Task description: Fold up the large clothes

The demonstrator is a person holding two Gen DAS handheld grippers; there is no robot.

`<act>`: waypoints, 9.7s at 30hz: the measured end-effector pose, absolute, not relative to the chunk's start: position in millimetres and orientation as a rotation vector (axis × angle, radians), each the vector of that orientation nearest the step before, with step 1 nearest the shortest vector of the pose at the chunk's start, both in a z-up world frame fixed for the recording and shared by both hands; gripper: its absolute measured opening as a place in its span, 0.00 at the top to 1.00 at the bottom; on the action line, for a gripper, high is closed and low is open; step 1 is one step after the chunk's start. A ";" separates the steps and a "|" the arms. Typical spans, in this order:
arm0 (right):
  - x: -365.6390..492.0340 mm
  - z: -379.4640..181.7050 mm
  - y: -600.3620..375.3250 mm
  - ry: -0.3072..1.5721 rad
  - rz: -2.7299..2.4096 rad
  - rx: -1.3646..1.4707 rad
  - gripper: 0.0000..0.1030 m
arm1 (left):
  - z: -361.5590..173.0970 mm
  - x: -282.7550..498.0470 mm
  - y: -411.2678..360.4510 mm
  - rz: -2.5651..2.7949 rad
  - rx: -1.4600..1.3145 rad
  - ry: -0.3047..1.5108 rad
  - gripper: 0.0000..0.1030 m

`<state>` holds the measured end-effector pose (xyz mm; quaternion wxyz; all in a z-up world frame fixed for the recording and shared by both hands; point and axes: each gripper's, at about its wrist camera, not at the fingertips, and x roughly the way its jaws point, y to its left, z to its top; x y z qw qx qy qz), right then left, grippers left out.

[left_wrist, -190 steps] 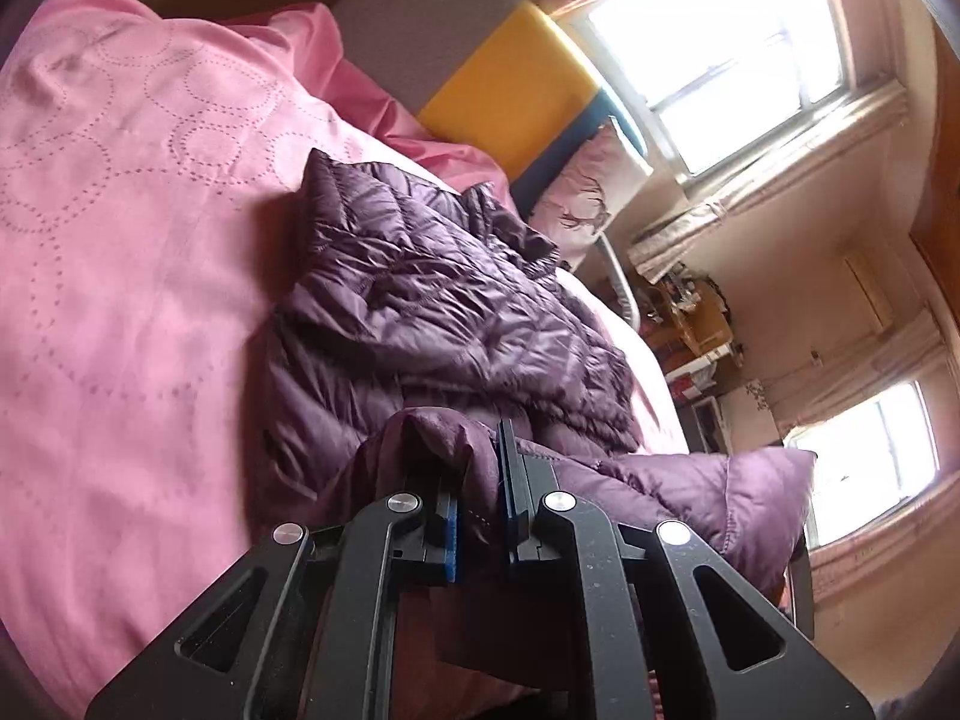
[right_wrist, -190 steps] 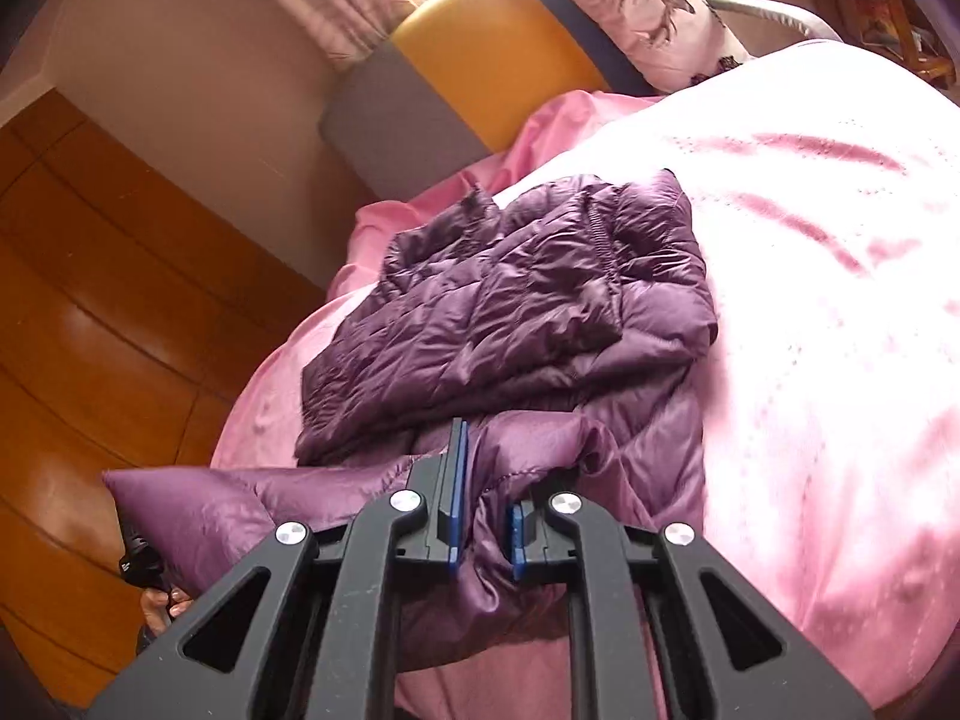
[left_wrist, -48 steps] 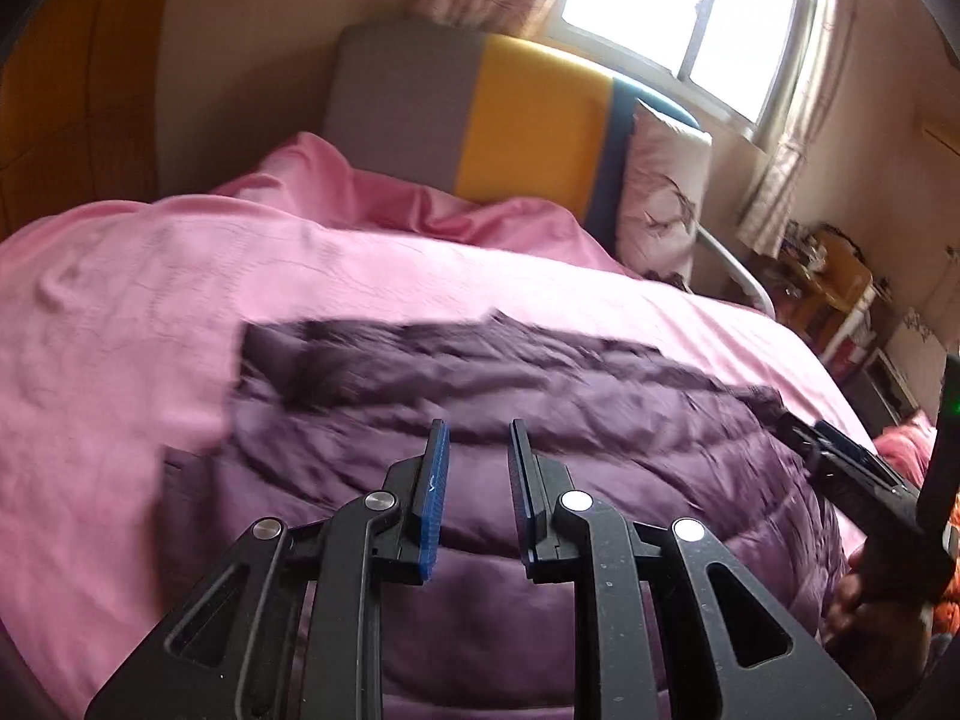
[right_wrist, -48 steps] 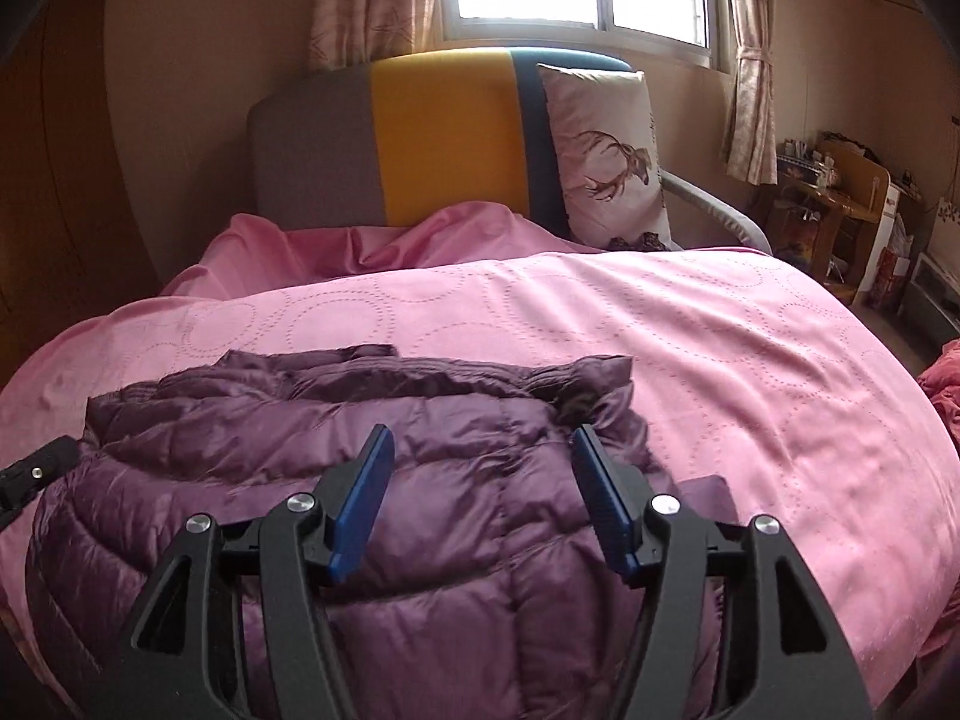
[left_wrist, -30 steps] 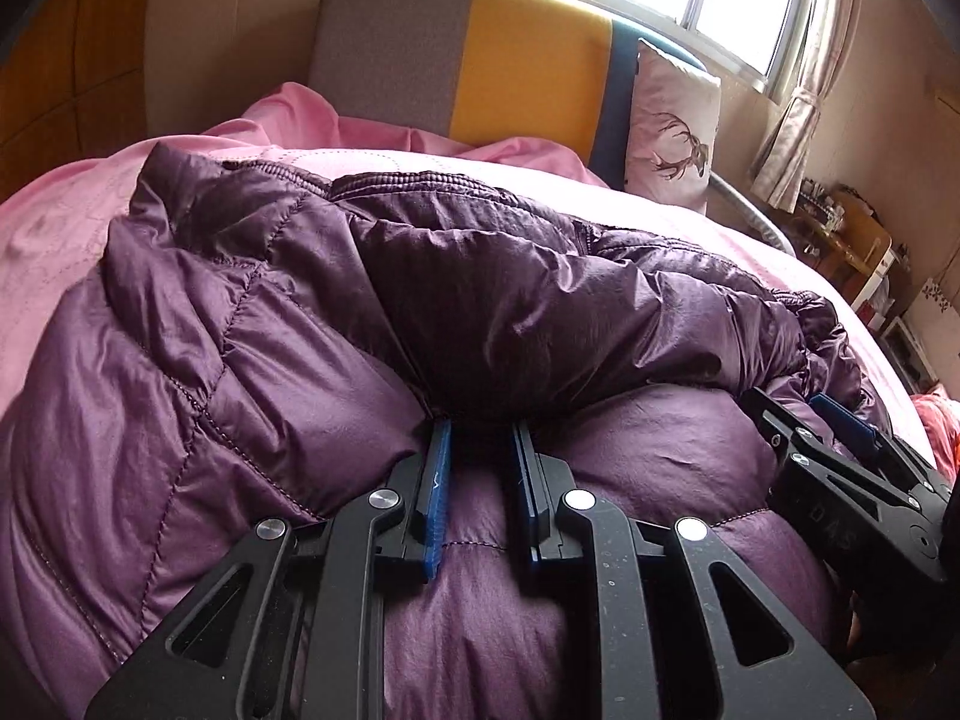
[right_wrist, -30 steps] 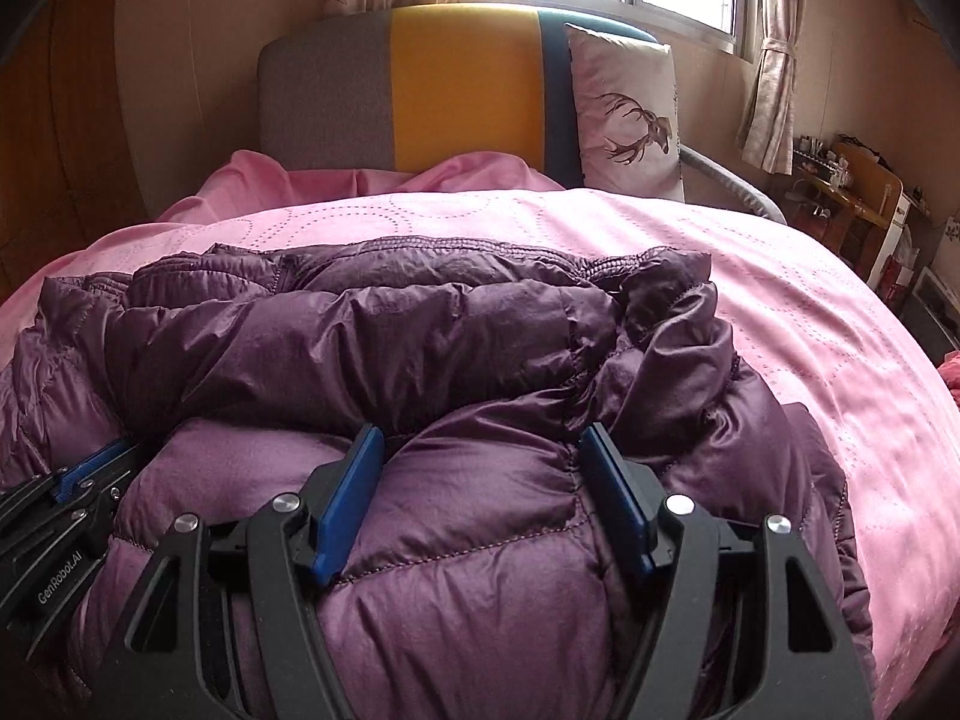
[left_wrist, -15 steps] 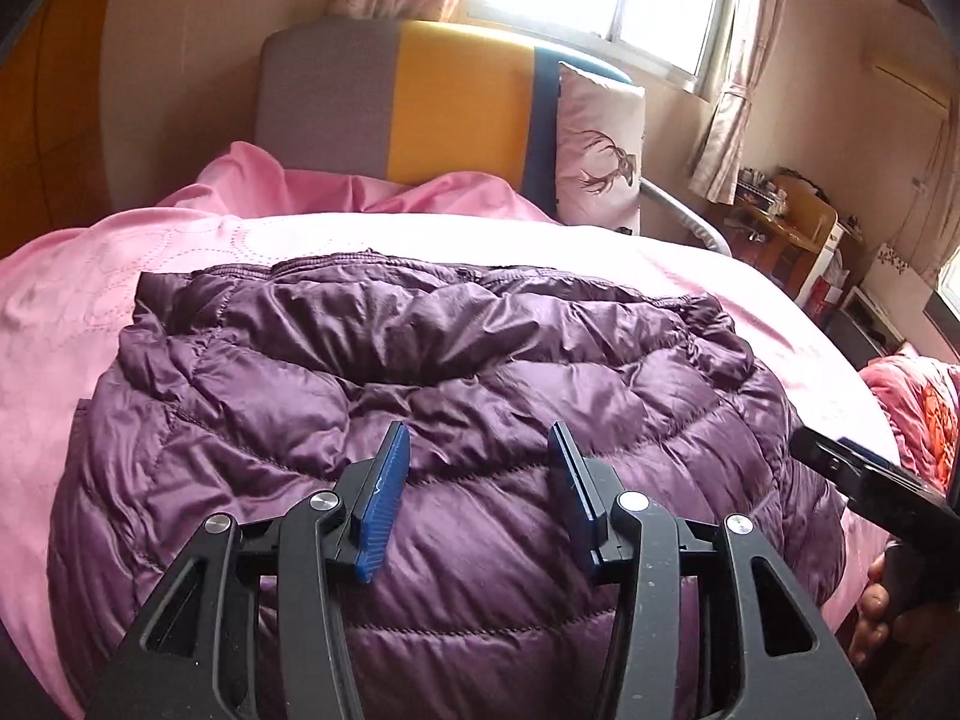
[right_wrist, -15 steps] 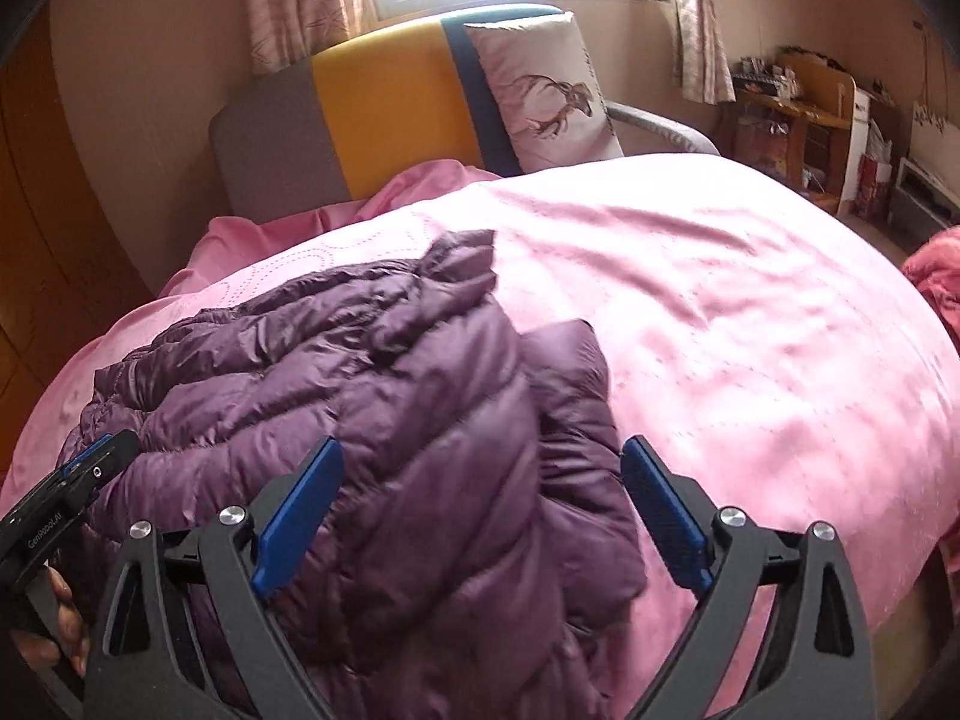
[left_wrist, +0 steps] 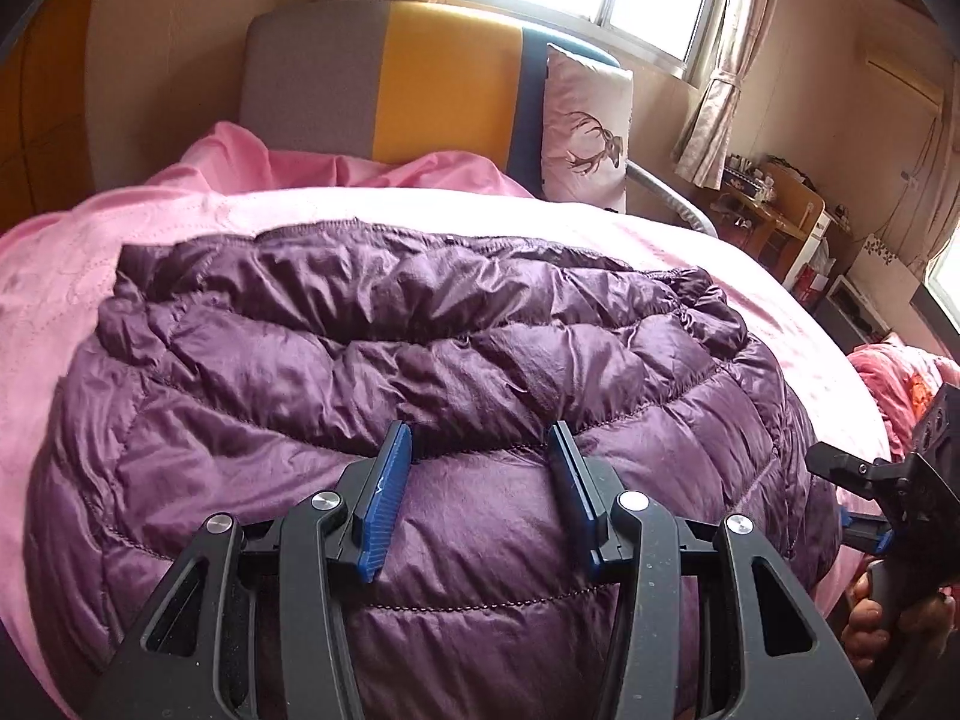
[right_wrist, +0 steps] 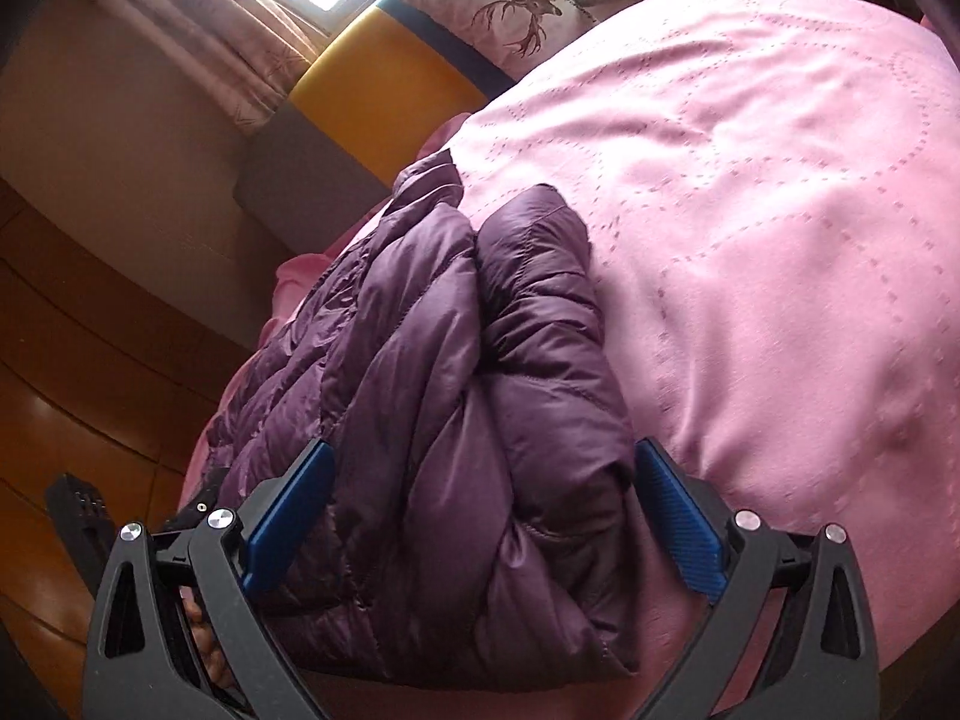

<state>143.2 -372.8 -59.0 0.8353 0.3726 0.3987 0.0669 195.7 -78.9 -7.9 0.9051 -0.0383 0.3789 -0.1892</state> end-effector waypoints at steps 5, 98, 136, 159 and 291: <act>145.5 -58.3 -360.6 0.875 0.180 0.770 0.14 | -26.3 207.8 -69.4 -0.464 -0.162 0.850 0.55; 134.0 14.7 -63.0 0.876 0.771 -0.189 0.32 | -37.1 208.7 177.9 -0.206 -0.459 1.071 0.59; 318.3 -2.9 -193.8 0.892 0.696 0.536 0.50 | -34.8 186.6 164.7 -0.512 -0.525 0.894 0.66; 229.8 -36.0 -439.5 0.837 -0.015 0.538 0.02 | -19.5 260.6 -143.3 -0.754 -0.041 1.044 0.66; 48.6 28.3 -218.1 0.694 -0.443 0.153 0.02 | 31.7 81.5 -59.8 -0.285 0.044 0.655 0.04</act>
